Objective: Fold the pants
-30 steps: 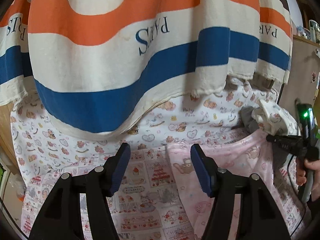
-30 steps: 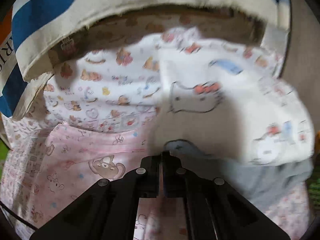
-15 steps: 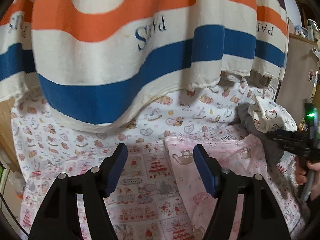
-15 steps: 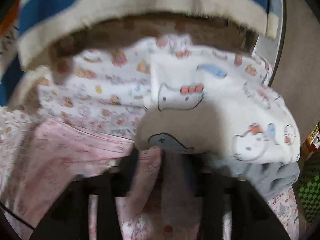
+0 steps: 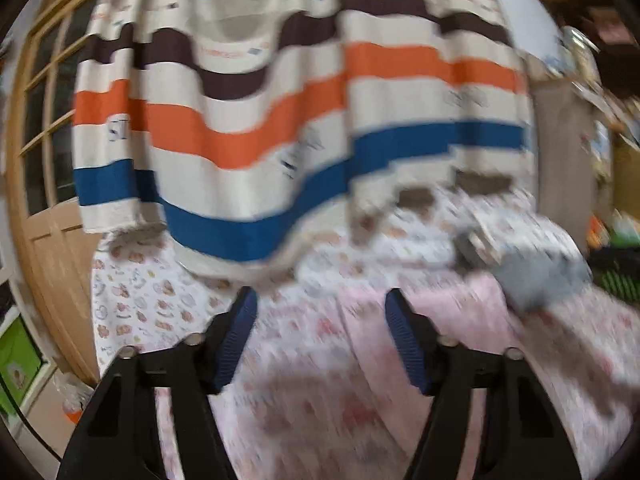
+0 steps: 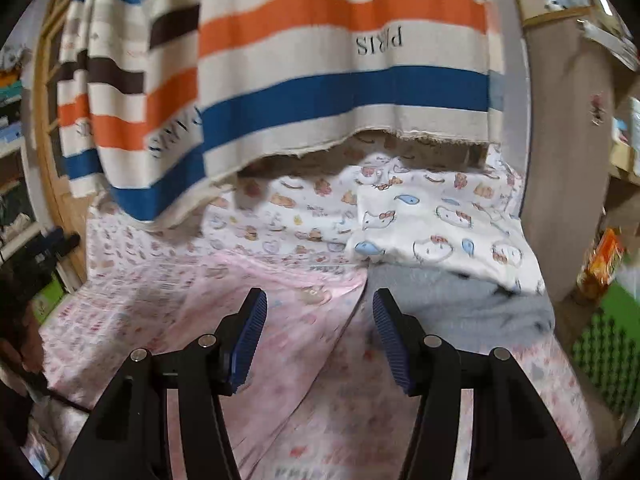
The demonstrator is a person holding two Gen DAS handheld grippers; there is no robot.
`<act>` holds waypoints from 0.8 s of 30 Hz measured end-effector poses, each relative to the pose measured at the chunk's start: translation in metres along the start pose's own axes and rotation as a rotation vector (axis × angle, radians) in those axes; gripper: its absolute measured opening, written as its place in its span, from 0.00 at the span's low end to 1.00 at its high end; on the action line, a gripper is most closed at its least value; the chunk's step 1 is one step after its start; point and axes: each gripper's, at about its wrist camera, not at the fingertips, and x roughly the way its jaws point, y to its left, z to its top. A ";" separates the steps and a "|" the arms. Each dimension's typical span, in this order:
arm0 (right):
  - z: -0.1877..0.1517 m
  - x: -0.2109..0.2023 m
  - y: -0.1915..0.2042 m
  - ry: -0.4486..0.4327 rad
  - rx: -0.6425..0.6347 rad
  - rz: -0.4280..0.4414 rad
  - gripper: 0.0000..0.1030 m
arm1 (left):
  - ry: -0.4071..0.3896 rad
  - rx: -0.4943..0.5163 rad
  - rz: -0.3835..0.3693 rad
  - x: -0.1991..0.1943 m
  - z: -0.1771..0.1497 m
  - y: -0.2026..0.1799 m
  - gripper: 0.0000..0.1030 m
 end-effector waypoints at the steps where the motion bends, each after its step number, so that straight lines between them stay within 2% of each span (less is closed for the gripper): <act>1: -0.007 -0.005 0.002 0.008 0.014 0.016 0.55 | 0.020 0.017 -0.020 -0.007 -0.009 -0.008 0.47; 4: -0.041 -0.013 0.011 0.029 0.044 0.037 0.55 | 0.082 0.023 -0.092 -0.017 -0.034 -0.027 0.42; 8: -0.084 -0.010 0.025 0.044 0.061 0.017 0.51 | 0.138 -0.039 -0.172 -0.022 -0.058 -0.041 0.41; 13: -0.129 -0.013 0.050 0.078 0.029 0.003 0.46 | 0.169 -0.043 -0.202 -0.035 -0.085 -0.056 0.41; 18: -0.149 -0.003 0.043 0.148 0.139 0.059 0.44 | 0.289 -0.115 -0.231 -0.020 -0.103 -0.064 0.41; 24: -0.157 0.007 0.039 0.184 0.201 0.126 0.43 | 0.375 -0.199 -0.255 -0.009 -0.121 -0.066 0.41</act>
